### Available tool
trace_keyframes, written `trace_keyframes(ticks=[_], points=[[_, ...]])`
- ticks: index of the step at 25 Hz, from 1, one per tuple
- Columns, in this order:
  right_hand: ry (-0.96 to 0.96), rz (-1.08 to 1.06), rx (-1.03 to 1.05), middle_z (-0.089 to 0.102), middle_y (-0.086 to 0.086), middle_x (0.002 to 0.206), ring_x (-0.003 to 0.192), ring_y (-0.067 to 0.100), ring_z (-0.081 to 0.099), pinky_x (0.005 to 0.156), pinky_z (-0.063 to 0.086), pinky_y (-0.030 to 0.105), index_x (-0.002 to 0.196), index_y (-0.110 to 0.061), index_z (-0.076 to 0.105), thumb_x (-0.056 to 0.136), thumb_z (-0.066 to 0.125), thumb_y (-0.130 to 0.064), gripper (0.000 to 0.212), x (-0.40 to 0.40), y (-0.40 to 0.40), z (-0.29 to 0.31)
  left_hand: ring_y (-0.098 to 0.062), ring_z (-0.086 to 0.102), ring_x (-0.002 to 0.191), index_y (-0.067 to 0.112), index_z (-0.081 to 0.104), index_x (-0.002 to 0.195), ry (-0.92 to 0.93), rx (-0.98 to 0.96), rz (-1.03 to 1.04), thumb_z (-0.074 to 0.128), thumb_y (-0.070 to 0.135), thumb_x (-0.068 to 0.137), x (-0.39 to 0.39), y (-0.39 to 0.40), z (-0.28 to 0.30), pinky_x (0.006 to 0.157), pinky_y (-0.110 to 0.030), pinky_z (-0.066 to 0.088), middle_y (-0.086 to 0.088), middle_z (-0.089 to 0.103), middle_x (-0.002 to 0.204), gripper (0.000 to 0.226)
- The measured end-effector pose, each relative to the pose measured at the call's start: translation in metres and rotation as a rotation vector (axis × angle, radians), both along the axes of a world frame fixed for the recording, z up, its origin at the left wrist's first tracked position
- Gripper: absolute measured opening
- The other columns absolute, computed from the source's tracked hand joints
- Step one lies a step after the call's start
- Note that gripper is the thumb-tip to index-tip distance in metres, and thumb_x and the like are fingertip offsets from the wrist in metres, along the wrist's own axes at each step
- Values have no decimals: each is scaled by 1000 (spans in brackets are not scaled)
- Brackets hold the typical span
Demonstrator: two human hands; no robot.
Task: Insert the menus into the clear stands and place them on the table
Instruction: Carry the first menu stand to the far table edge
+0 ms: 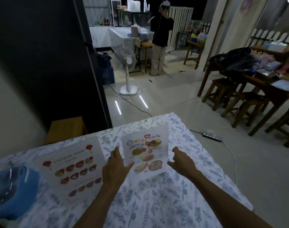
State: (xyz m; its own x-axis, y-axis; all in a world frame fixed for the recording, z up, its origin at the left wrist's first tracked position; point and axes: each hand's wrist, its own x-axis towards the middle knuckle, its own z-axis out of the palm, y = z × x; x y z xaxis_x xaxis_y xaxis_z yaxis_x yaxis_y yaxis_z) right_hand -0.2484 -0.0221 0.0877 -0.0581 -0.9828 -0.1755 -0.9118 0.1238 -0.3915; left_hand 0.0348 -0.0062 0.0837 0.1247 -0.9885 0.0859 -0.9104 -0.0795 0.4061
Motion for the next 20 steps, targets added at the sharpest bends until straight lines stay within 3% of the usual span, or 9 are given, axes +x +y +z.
trace_keyframes(ticks=[8,12,15,20], points=[[-212,93,184,68,4,119,102,23,65,82,56,36,125,-19,53,79,70,-47,57,4,-38,-50,-17,70,98,24,45,136,189,220,-54,66,67,79,-2,-11,-40,71,-31,56,2,71,117,75],[-255,74,216,75,4,114,95,20,70,81,56,31,116,-19,69,79,78,-36,42,-5,-46,-62,-14,74,90,17,68,124,333,282,-67,73,57,80,-3,-18,-55,74,-34,62,-2,77,111,59],[-254,45,189,76,3,111,92,19,71,78,56,30,114,-20,72,80,79,-35,38,-19,-65,-57,-9,75,85,14,75,114,348,263,-117,76,49,81,-14,-47,-47,71,-31,62,-2,78,106,48],[-234,-4,80,77,3,108,88,19,72,72,57,34,113,-22,73,79,79,-36,37,-60,-132,-31,-13,74,86,17,75,113,320,195,-126,76,51,80,-59,-122,-17,70,-32,62,0,78,107,47]])
